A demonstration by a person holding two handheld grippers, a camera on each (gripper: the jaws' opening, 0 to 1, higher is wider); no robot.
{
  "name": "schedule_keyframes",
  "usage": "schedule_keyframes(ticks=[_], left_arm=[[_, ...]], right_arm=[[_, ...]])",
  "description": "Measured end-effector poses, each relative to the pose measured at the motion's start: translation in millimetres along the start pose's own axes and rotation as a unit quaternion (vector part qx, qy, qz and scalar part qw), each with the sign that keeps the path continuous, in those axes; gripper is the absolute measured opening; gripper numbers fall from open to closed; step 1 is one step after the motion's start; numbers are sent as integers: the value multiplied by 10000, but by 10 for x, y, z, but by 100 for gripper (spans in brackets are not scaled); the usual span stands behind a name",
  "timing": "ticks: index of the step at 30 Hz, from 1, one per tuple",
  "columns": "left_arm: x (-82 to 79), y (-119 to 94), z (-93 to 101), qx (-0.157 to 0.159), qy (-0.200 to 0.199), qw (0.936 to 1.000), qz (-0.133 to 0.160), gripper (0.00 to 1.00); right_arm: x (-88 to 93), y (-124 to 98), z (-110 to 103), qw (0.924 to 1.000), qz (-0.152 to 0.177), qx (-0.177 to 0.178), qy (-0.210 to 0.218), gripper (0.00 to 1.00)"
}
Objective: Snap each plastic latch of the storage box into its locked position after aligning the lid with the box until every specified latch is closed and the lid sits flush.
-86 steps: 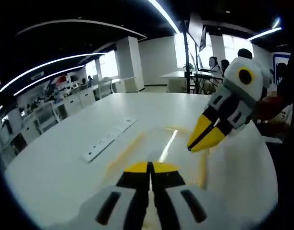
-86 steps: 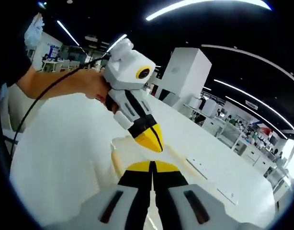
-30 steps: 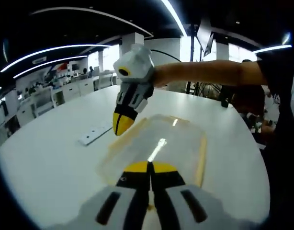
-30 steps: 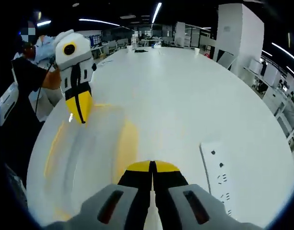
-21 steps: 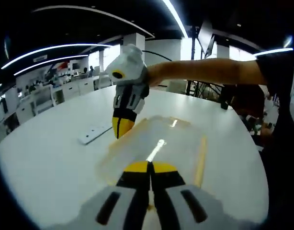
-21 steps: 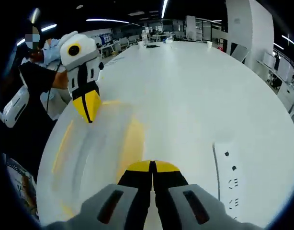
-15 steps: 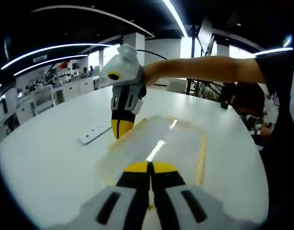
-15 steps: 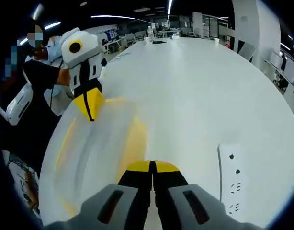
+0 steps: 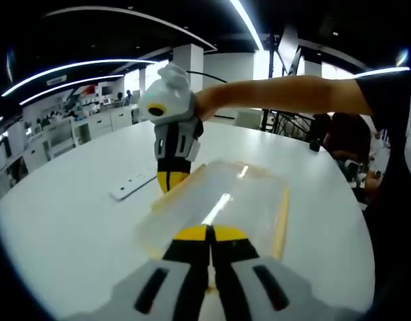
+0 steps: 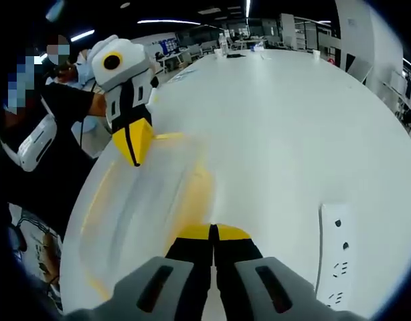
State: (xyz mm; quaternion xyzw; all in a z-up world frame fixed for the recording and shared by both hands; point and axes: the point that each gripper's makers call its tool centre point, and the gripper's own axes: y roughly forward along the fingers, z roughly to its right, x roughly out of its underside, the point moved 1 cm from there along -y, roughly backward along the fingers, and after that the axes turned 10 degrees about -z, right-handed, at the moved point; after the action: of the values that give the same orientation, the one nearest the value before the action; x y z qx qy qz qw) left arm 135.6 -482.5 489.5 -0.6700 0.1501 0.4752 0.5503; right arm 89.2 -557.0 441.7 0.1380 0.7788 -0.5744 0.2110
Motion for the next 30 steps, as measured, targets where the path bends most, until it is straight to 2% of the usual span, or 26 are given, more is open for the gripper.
schedule_keyframes(ticks=[6,10,23,30], left_arm=[[0,13,19,-38,87,9997,-215,0],[11,15,20,-12,70,9997,-236,0],[25,21,50,-72,202,9987,-467,0],[36,15,69,-62,219,9985,-489,0]], right_arm=[[6,24,-28,9996,24,-262,58,0],[4,35,-33,9992,36,-396,62,0],[11,56,-70,9992,-97,-387,51,0],[10,69,-70,9992,-168,-365,66,0]])
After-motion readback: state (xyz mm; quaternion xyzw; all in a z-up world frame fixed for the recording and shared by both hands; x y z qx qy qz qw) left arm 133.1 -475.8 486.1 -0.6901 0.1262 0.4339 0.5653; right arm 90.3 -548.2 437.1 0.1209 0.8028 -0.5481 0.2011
